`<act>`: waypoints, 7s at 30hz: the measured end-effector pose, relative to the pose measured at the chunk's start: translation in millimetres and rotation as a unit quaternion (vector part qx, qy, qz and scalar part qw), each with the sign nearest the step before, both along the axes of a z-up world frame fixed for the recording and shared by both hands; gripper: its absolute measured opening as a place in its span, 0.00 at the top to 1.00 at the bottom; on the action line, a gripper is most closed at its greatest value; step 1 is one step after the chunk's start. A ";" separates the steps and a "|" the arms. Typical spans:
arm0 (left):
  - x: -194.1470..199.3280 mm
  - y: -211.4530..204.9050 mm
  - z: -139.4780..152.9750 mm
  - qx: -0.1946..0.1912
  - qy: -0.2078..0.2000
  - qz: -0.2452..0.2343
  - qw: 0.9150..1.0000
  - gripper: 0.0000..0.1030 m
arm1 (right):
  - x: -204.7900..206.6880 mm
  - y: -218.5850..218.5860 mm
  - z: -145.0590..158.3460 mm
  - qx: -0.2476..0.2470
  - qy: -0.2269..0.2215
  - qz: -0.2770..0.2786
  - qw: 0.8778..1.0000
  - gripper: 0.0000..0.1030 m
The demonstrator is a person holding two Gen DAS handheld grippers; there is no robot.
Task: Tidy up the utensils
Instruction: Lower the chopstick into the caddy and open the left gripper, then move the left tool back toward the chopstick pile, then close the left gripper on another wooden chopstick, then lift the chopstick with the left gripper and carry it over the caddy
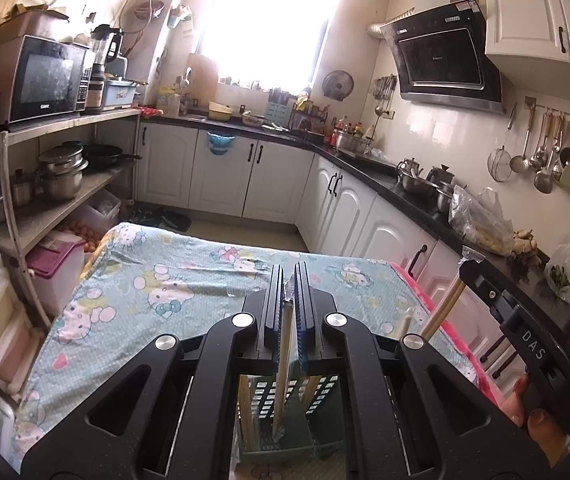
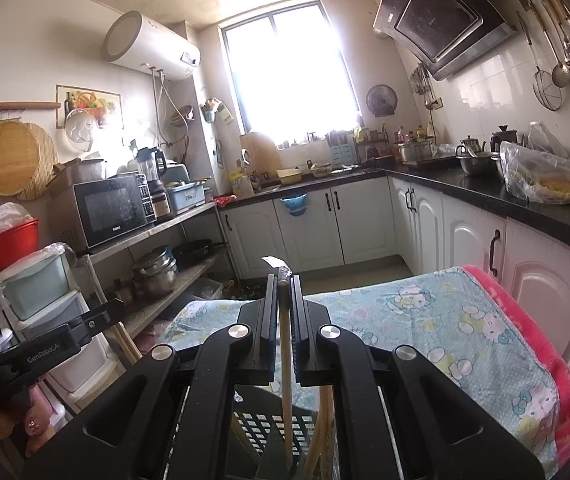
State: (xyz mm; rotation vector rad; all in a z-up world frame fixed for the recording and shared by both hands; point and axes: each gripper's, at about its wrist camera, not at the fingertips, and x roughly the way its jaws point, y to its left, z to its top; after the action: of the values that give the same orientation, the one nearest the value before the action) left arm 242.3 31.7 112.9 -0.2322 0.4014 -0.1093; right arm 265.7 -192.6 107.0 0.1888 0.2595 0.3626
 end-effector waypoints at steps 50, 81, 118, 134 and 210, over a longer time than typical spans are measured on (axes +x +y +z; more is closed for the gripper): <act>-45.0 34.7 -23.6 -0.056 0.018 0.012 0.998 0.10 | -41.7 -31.1 -38.8 -0.002 0.067 0.002 0.998 0.51; -90.0 30.2 -57.9 -0.051 0.053 -0.001 0.997 0.10 | -86.6 -42.1 -61.2 -0.025 0.102 0.008 0.994 0.46; -93.9 -56.7 -101.3 0.004 0.110 -0.090 0.990 0.10 | -119.3 -93.2 -100.2 -0.034 0.156 -0.028 0.987 0.46; -74.3 -83.6 -135.0 0.018 0.165 -0.114 0.979 0.13 | -135.5 -113.1 -137.9 -0.048 0.209 -0.041 0.976 0.46; -8.1 -136.8 -156.8 0.039 0.226 -0.130 0.965 0.98 | -158.9 -140.0 -135.4 -0.049 0.177 -0.044 0.982 0.96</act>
State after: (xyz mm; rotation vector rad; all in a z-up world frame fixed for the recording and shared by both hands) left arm 234.1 -105.1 -43.9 -0.1241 0.8899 -0.3011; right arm 106.7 -332.5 -28.3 0.1655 0.6166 0.2258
